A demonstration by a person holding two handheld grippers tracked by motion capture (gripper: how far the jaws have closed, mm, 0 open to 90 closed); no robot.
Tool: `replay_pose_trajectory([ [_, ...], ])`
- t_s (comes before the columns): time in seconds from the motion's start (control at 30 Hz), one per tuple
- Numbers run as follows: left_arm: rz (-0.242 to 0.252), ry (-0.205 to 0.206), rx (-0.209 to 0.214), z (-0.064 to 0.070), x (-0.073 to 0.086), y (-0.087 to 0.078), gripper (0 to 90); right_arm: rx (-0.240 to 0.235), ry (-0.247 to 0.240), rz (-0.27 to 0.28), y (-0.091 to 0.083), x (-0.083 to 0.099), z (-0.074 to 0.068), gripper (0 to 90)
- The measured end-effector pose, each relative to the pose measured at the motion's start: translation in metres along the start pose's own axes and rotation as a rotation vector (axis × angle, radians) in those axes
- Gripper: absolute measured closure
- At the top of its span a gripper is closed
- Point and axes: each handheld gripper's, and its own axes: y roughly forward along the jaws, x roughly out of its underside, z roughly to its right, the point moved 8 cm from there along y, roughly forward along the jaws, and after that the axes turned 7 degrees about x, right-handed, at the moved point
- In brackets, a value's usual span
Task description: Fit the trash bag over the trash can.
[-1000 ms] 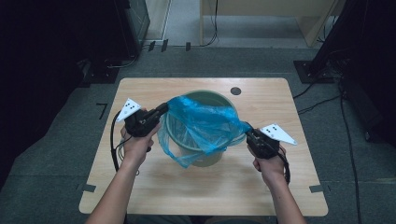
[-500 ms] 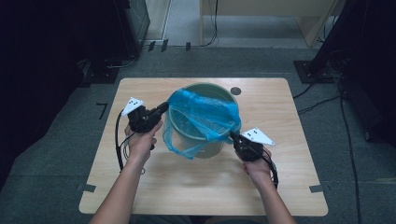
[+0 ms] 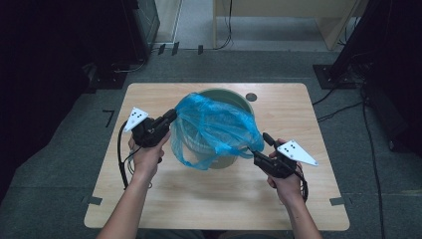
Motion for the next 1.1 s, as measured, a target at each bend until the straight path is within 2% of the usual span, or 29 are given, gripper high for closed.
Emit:
replay_pose_trajectory([
  [0.03, 0.002, 0.003, -0.004, 0.001, -0.001, 0.0, 84.6, -0.004, 0.004, 0.02, -0.004, -0.003, 0.0, 21.9],
  [0.07, 0.005, 0.002, -0.007, 0.001, -0.001, -0.001, 84.4, -0.014, 0.009, 0.032, -0.007, -0.006, 0.0, 18.6],
  [0.13, 0.008, 0.003, -0.009, 0.002, -0.002, -0.001, 84.0, -0.03, 0.021, 0.047, -0.012, -0.01, 0.0, 17.3],
  [0.23, 0.012, 0.002, -0.016, 0.003, -0.004, -0.002, 83.4, -0.045, -0.001, 0.078, -0.02, -0.016, 0.001, 16.1],
  [0.27, 0.014, 0.007, -0.024, 0.003, -0.005, -0.002, 83.4, -0.066, -0.004, 0.082, -0.023, -0.016, 0.0, 16.1],
  [0.33, 0.012, 0.006, -0.031, 0.004, -0.006, -0.002, 84.2, -0.151, -0.002, 0.094, -0.03, -0.019, -0.005, 16.1],
  [0.5, 0.004, 0.02, -0.054, 0.002, -0.006, 0.0, 86.8, -0.304, 0.02, 0.115, -0.045, -0.026, -0.012, 16.1],
  [0.6, 0.001, 0.021, -0.054, 0.002, -0.005, 0.0, 86.8, -0.364, 0.046, 0.144, -0.054, -0.032, -0.011, 16.2],
  [0.67, 0.002, 0.022, -0.048, 0.003, -0.006, 0.0, 86.8, -0.354, 0.047, 0.15, -0.057, -0.034, -0.009, 17.5],
  [0.77, 0.017, 0.029, -0.036, 0.007, -0.009, -0.002, 86.7, -0.244, 0.004, 0.155, -0.056, -0.039, -0.002, 19.8],
  [0.83, 0.024, 0.035, -0.029, 0.01, -0.011, -0.003, 86.6, -0.205, -0.019, 0.174, -0.058, -0.044, -0.002, 21.8],
  [0.93, 0.027, 0.048, -0.024, 0.012, -0.012, -0.004, 86.5, -0.139, -0.054, 0.213, -0.059, -0.051, -0.006, 38.2],
  [1.0, 0.026, 0.049, -0.023, 0.012, -0.013, -0.004, 86.4, -0.131, -0.103, 0.228, -0.06, -0.054, -0.011, 51.2],
  [1.07, 0.025, 0.048, -0.025, 0.011, -0.013, -0.005, 86.3, -0.126, -0.146, 0.234, -0.059, -0.056, -0.017, 59.3],
  [1.1, 0.024, 0.047, -0.024, 0.01, -0.014, -0.004, 86.2, -0.105, -0.159, 0.241, -0.058, -0.058, -0.017, 64.6],
])
